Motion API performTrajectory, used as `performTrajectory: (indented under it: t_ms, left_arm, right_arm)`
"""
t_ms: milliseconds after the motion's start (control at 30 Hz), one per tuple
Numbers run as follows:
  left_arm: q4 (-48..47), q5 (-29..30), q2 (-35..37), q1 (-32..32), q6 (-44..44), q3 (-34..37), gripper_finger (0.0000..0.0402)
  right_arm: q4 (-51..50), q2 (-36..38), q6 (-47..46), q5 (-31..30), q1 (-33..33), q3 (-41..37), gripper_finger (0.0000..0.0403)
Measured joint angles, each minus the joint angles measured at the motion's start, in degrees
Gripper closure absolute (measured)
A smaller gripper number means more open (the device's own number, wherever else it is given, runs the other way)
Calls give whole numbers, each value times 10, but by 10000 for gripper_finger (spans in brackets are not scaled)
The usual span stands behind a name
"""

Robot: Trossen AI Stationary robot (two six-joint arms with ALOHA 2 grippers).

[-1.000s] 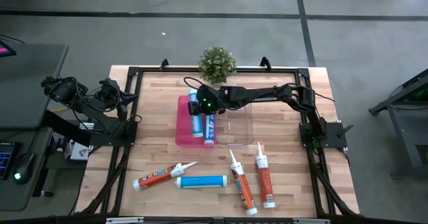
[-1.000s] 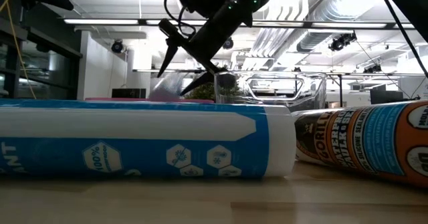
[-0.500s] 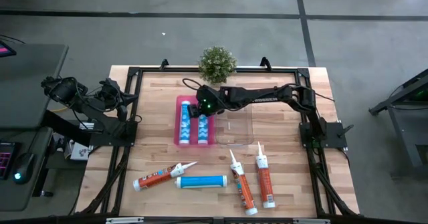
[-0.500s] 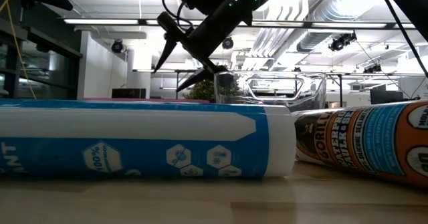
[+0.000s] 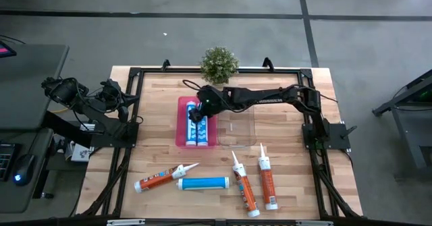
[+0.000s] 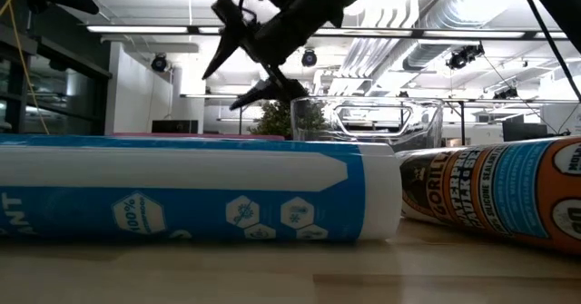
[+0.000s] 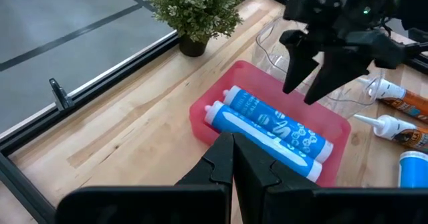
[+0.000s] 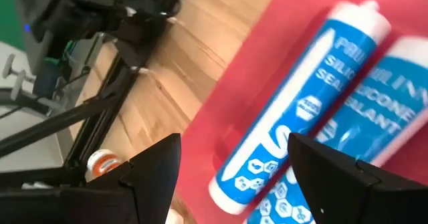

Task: Pick & place silicon tubes, Sealant and Lysol wipes
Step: Put the blue sealant into the pink bin

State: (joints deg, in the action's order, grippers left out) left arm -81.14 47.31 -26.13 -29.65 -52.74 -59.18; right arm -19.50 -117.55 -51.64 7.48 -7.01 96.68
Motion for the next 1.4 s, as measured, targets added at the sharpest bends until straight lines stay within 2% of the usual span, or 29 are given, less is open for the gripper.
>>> performTrajectory:
  t_ms: [500, 667, 833, 933, 1133, 1400]
  left_arm:
    - [0, 0, 0, 0, -1, 0, 402]
    - [0, 0, 0, 0, -1, 0, 402]
    - [0, 0, 0, 0, -1, 0, 402]
    - [0, 1, 0, 0, -4, 0, 402]
    - [0, -2, 0, 0, -4, 0, 402]
    - [0, -3, 0, 0, -4, 0, 402]
  right_arm:
    - [-13, 33, 104, 11, 17, 0, 133]
    - [-14, 37, 161, 32, 27, 0, 133]
    - [-20, 50, 222, -13, 44, 0, 133]
    - [-27, 62, 267, -12, 57, 0, 133]
    - [-89, 94, 363, -9, 102, 0, 133]
    - [-172, 101, 391, -5, 162, 0, 132]
